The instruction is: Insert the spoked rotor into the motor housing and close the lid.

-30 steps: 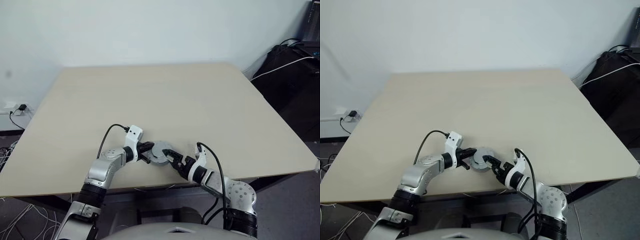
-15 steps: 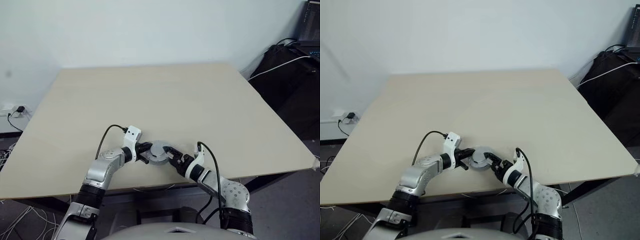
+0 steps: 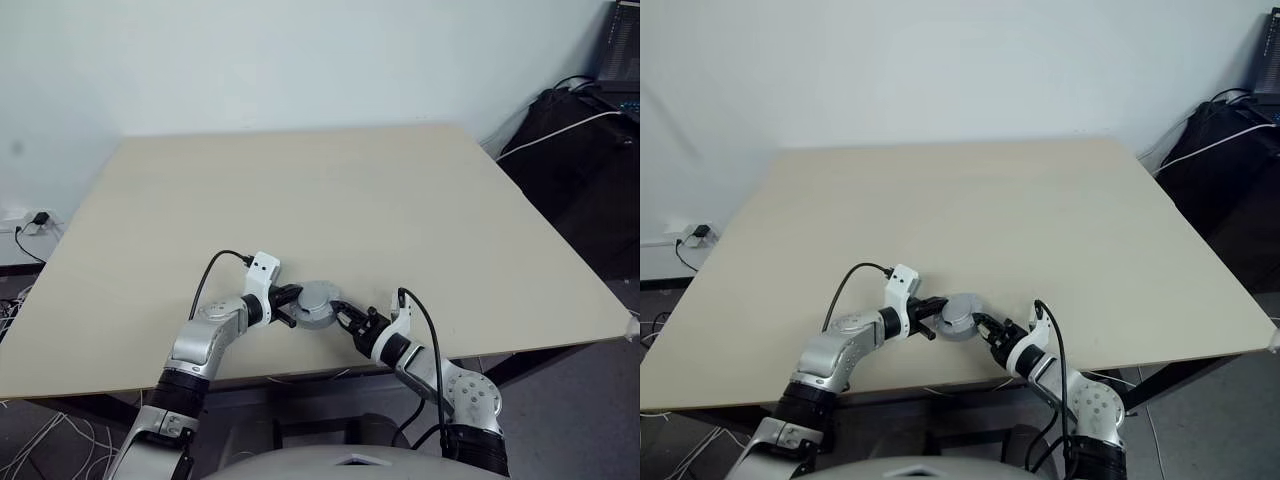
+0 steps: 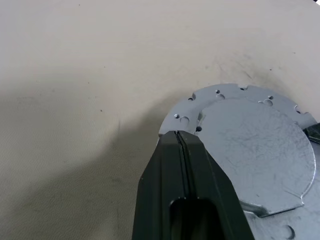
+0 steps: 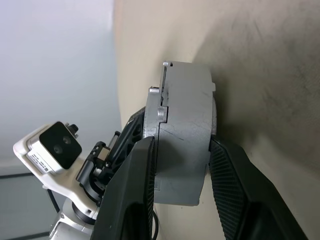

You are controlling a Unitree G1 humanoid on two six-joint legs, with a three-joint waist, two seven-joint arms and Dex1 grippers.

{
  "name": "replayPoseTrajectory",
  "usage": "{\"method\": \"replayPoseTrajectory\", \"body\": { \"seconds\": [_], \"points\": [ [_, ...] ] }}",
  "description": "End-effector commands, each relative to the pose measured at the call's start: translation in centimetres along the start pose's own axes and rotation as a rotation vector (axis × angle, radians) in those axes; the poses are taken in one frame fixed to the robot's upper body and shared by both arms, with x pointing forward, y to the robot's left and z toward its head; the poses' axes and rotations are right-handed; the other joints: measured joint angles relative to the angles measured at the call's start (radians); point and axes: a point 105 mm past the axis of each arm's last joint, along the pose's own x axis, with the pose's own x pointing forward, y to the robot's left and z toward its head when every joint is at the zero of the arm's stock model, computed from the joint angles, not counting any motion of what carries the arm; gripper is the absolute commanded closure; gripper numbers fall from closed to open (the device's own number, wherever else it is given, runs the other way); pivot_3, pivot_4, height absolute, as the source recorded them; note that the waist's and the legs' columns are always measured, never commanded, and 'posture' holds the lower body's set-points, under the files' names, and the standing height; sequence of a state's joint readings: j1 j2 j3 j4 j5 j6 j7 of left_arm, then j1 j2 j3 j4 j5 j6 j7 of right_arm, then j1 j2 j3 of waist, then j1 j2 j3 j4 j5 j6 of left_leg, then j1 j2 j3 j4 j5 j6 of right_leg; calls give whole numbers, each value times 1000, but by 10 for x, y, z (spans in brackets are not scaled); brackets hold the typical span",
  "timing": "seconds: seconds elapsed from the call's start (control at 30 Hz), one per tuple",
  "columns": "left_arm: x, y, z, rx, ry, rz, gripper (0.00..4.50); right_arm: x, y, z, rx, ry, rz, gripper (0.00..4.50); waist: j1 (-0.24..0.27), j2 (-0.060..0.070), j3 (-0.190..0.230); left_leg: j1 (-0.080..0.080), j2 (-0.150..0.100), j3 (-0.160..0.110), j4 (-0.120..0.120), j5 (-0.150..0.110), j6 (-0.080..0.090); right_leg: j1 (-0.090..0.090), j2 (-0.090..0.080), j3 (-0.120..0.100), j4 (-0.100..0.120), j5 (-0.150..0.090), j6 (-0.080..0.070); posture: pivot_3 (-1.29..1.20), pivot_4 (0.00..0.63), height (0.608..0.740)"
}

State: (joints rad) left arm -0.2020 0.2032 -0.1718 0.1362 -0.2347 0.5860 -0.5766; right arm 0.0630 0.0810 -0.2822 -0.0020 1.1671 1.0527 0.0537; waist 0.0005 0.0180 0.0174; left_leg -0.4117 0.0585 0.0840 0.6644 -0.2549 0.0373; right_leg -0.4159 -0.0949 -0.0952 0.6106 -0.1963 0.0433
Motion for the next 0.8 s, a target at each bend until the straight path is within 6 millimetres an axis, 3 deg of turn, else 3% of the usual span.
{"method": "replayPoseTrajectory", "body": {
  "seconds": [0.03, 0.8],
  "points": [
    [2, -4, -11, -9, 45, -11, 4500, 12, 27, -17, -28, 54, 101, 3247, -1, 0, 0, 0, 0, 0, 0, 0, 0, 0, 0, 0, 0, 0, 0, 0, 0, 740],
    [1, -4, -12, -2, 52, -16, 4500, 15, 30, -38, -97, 174, 117, 3247, -14, 0, -4, 2, 1, 0, 1, 0, 0, 1, 2, 1, 1, 0, 0, 0, 0, 740]
  ]
}}
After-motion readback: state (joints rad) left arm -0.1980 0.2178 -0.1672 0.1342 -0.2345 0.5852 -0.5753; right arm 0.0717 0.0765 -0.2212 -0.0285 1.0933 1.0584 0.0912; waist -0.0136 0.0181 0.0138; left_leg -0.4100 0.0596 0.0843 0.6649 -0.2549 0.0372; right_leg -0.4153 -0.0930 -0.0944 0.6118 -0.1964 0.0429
